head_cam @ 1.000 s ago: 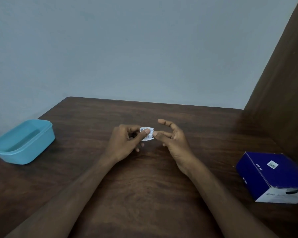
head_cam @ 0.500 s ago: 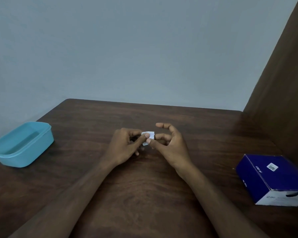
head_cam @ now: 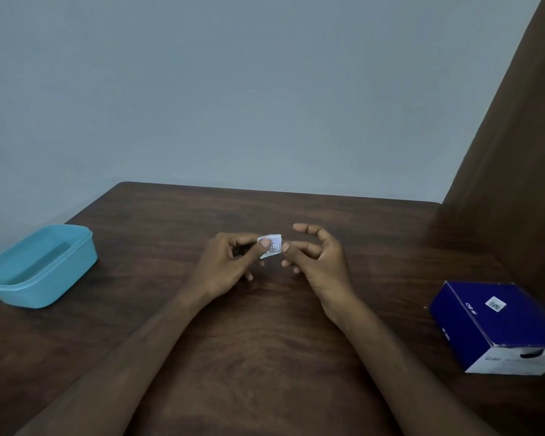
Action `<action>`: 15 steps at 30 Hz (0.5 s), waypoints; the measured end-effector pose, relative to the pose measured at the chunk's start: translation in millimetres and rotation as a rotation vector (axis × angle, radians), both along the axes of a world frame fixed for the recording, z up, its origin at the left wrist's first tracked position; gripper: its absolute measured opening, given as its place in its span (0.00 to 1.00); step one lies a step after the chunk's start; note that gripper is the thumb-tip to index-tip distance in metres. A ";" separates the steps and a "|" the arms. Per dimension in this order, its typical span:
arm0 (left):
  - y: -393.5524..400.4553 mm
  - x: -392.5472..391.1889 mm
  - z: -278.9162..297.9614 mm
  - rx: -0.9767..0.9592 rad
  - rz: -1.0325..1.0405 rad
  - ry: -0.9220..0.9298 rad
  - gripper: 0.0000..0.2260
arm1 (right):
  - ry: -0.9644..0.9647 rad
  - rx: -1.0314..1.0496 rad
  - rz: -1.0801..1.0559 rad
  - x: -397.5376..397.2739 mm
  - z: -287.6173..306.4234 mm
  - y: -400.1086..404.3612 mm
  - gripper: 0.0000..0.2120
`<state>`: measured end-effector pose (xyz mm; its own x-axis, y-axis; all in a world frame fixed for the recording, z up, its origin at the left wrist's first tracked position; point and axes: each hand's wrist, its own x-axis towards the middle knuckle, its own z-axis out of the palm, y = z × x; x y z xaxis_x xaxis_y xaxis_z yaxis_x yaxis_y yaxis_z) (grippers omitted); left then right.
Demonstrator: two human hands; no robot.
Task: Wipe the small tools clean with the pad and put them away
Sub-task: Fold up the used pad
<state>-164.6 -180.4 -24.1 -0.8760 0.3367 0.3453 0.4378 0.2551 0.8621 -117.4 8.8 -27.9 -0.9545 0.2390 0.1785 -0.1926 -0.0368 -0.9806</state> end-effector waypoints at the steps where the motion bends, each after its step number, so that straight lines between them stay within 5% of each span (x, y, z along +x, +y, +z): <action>1: -0.5 -1.8 -1.2 -0.010 0.003 0.008 0.10 | 0.011 0.023 -0.017 0.2 -0.5 0.1 0.18; 8: -3.1 -7.3 -6.6 -0.033 -0.062 0.060 0.10 | 0.074 0.249 0.020 2.0 -3.0 -5.0 0.22; 15: -2.2 -8.0 -7.1 -0.023 -0.054 0.050 0.11 | 0.017 0.145 -0.009 2.1 0.3 -4.3 0.20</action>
